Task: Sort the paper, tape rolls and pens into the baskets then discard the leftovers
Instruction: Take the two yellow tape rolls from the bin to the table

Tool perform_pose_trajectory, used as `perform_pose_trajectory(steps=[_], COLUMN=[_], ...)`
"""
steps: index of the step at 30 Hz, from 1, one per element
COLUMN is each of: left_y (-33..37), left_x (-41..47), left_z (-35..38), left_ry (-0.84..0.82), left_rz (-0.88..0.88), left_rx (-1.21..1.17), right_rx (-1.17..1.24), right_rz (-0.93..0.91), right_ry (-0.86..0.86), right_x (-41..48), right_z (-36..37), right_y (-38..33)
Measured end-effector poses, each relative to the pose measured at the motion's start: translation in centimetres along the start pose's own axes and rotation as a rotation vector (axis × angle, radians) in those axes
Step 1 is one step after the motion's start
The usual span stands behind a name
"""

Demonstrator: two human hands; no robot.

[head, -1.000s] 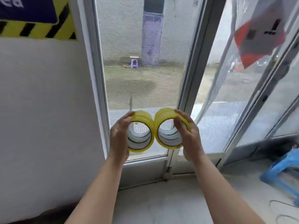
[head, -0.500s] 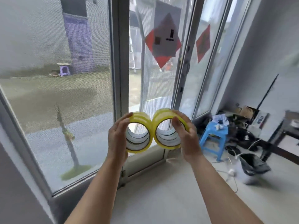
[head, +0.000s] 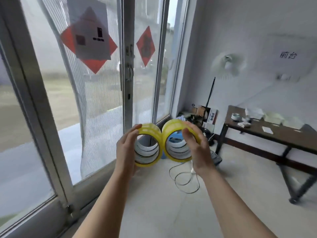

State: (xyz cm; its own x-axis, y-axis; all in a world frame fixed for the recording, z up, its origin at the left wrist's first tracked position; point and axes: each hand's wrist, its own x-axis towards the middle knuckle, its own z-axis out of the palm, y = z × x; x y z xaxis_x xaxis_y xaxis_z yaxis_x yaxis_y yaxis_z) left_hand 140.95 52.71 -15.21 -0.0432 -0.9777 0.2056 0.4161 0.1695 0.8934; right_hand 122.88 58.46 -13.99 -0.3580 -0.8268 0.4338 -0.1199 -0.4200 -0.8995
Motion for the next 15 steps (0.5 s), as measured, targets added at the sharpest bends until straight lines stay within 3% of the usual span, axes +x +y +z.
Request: perform_pose_trajectory(steps=[15], left_y=[-10.7], left_x=[1.9], left_z=[20.6], left_ry=[-0.254], left_rz=[-0.114], left_rx=[-0.068], right_rx=[-0.097], right_rz=[0.043], right_ry=[0.298], right_x=[4.1], right_z=[-20.7], right_y=[2.3])
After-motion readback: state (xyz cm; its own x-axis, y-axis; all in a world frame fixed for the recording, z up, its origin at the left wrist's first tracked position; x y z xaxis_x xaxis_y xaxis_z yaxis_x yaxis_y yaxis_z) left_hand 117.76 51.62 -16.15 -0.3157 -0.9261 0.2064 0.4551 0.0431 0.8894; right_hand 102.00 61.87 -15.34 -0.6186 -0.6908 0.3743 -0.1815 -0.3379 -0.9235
